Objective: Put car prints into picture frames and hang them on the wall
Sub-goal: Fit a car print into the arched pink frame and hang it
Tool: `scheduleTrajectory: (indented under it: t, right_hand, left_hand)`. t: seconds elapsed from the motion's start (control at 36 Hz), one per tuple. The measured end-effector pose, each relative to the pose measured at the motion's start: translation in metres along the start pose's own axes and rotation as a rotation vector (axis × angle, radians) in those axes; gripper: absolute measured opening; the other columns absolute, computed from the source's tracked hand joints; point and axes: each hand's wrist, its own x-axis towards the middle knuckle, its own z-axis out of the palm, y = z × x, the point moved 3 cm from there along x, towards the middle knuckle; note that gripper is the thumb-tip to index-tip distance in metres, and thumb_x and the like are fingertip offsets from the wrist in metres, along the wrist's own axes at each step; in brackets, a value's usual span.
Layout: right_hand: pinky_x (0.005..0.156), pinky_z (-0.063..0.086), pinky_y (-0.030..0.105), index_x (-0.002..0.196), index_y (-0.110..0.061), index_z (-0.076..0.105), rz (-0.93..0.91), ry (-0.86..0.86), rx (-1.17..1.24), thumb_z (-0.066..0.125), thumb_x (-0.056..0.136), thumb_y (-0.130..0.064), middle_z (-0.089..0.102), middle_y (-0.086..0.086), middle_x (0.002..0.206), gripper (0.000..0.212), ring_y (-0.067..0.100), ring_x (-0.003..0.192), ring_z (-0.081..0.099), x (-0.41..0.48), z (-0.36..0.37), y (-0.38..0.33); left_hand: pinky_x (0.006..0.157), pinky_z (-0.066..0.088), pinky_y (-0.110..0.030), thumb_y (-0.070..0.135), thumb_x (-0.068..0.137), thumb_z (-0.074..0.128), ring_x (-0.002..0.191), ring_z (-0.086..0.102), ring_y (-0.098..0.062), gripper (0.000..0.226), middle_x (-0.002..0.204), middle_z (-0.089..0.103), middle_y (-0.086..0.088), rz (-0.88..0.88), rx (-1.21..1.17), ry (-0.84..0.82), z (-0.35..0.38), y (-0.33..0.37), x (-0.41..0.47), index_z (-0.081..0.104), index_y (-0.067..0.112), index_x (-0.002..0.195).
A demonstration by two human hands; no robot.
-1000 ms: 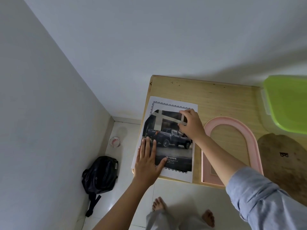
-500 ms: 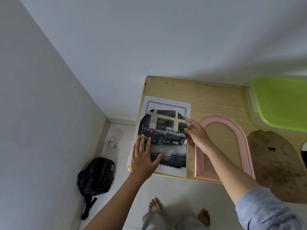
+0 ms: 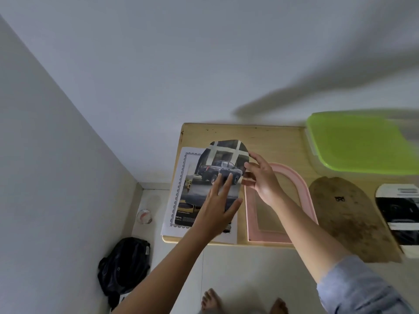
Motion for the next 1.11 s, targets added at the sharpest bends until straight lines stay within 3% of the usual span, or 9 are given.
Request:
scheduleTrajectory:
  t: [0.19, 0.31, 0.44, 0.58, 0.67, 0.78, 0.83, 0.94, 1.11]
  right_hand:
    - [0.065, 0.056, 0.028, 0.132, -0.022, 0.047, -0.049, -0.133, 0.107, 0.048, 0.095, -0.018, 0.062, 0.011, 0.112, 0.037, 0.021, 0.086, 0.065, -0.015, -0.002, -0.009]
    - [0.078, 0.055, 0.03, 0.13, -0.02, 0.049, -0.061, -0.217, 0.118, 0.046, 0.095, -0.02, 0.059, 0.007, 0.114, 0.035, 0.019, 0.097, 0.061, -0.021, 0.003, -0.008]
    - [0.087, 0.052, 0.039, 0.126, -0.017, 0.054, -0.146, -0.167, -0.104, 0.054, 0.091, -0.016, 0.058, 0.005, 0.114, 0.034, 0.022, 0.101, 0.062, -0.024, 0.01, -0.01]
    - [0.069, 0.049, 0.01, 0.131, -0.024, 0.049, -0.072, -0.109, -0.185, 0.05, 0.093, -0.035, 0.057, -0.008, 0.12, 0.04, -0.004, 0.097, 0.058, -0.025, 0.002, -0.002]
    - [0.089, 0.048, 0.026, 0.13, -0.033, 0.048, 0.015, -0.103, -0.17, 0.05, 0.086, -0.054, 0.057, -0.012, 0.125, 0.049, 0.006, 0.114, 0.054, -0.025, -0.006, 0.013]
    - [0.075, 0.054, 0.034, 0.125, -0.032, 0.053, 0.128, -0.073, -0.068, 0.055, 0.083, -0.059, 0.062, -0.005, 0.12, 0.05, 0.018, 0.101, 0.064, -0.03, -0.017, 0.026]
    - [0.08, 0.053, 0.04, 0.127, -0.025, 0.052, 0.129, -0.047, -0.014, 0.062, 0.078, -0.057, 0.062, 0.003, 0.121, 0.059, 0.026, 0.101, 0.064, -0.035, -0.029, 0.027]
    - [0.059, 0.051, 0.024, 0.123, -0.011, 0.055, 0.077, 0.032, 0.088, 0.07, 0.075, -0.036, 0.065, 0.006, 0.107, 0.056, 0.018, 0.086, 0.063, -0.042, -0.05, 0.026]
    - [0.084, 0.054, 0.033, 0.122, -0.01, 0.058, -0.002, 0.199, 0.014, 0.08, 0.068, -0.016, 0.064, 0.0, 0.112, 0.058, 0.017, 0.096, 0.064, -0.047, -0.095, 0.02]
  left_hand:
    - [0.111, 0.03, -0.043, 0.038, 0.096, 0.041, 0.14, 0.018, -0.01, 0.058, 0.155, 0.01, 0.011, 0.118, -0.246, 0.001, -0.005, 0.026, -0.002, 0.006, 0.044, 0.142]
    - [0.107, 0.037, -0.025, 0.029, 0.098, 0.04, 0.132, 0.038, -0.008, 0.052, 0.141, 0.029, 0.02, 0.133, -0.485, 0.035, -0.009, 0.044, -0.007, 0.012, 0.049, 0.137]
    - [0.098, 0.047, -0.045, 0.039, 0.092, 0.039, 0.113, 0.055, -0.015, 0.051, 0.13, 0.051, 0.004, 0.154, -0.609, 0.158, -0.021, 0.047, -0.011, 0.023, 0.038, 0.141]
    - [0.095, 0.048, -0.038, 0.041, 0.088, 0.038, 0.111, 0.054, -0.008, 0.049, 0.124, 0.051, 0.019, 0.191, -0.68, 0.206, -0.029, 0.058, -0.015, 0.027, 0.04, 0.135]
    - [0.093, 0.049, -0.032, 0.043, 0.085, 0.039, 0.11, 0.054, -0.005, 0.052, 0.127, 0.047, 0.011, 0.212, -0.737, 0.213, -0.03, 0.064, -0.017, 0.027, 0.037, 0.135]
    - [0.089, 0.051, -0.03, 0.033, 0.091, 0.038, 0.107, 0.055, -0.003, 0.046, 0.124, 0.048, 0.01, 0.213, -0.814, 0.2, -0.027, 0.071, -0.019, 0.026, 0.034, 0.135]
    - [0.087, 0.051, -0.029, 0.028, 0.091, 0.037, 0.107, 0.056, -0.002, 0.046, 0.124, 0.049, 0.009, 0.208, -0.833, 0.2, -0.023, 0.075, -0.021, 0.026, 0.032, 0.136]
    - [0.086, 0.05, -0.024, 0.022, 0.091, 0.033, 0.107, 0.056, 0.002, 0.047, 0.121, 0.051, 0.015, 0.187, -0.835, 0.219, -0.02, 0.075, -0.021, 0.027, 0.029, 0.137]
    - [0.085, 0.052, -0.026, 0.027, 0.089, 0.036, 0.104, 0.057, 0.001, 0.05, 0.121, 0.053, 0.011, 0.113, -0.813, 0.18, -0.002, 0.073, -0.012, 0.029, 0.031, 0.138]
